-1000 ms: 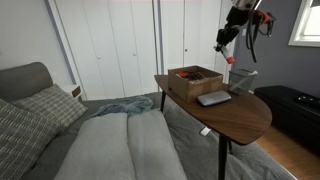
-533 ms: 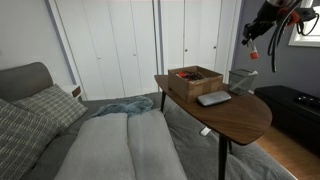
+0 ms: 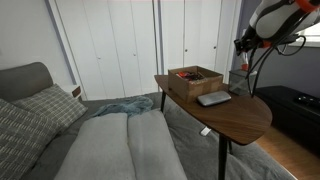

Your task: Pick up the glue stick and put it in the gray pen holder

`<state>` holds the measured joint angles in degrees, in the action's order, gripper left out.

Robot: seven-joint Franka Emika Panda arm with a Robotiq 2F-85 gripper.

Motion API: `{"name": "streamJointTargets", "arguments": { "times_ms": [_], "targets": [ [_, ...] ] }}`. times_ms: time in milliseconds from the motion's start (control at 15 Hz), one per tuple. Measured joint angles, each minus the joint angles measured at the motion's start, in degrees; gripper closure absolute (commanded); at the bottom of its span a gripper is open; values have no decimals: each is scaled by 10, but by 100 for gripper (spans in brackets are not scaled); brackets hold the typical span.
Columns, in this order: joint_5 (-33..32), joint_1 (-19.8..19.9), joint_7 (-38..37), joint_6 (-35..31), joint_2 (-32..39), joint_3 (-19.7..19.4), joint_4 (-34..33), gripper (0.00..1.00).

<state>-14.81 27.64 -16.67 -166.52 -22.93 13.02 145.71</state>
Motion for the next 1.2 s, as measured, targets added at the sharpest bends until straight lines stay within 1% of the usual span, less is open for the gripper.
{"name": "streamJointTargets", "arguments": {
  "times_ms": [133,467,533,600,667,800,1000,1133,1200],
  "targets": [
    [-14,31,-47,9,-3,45,0,92],
    [-40,88,-116,8,-18,123,2,92],
    [-43,99,-125,8,-18,136,3,44],
    [-45,108,-130,8,-18,146,5,42],
    [-45,115,-134,8,-18,155,7,37],
    [-45,128,-137,8,-18,169,11,23],
    [-45,134,-137,8,-18,178,11,2],
    [-39,126,-136,8,-19,174,10,0],
    [-31,107,-132,6,-18,161,9,0]
  ]
}}
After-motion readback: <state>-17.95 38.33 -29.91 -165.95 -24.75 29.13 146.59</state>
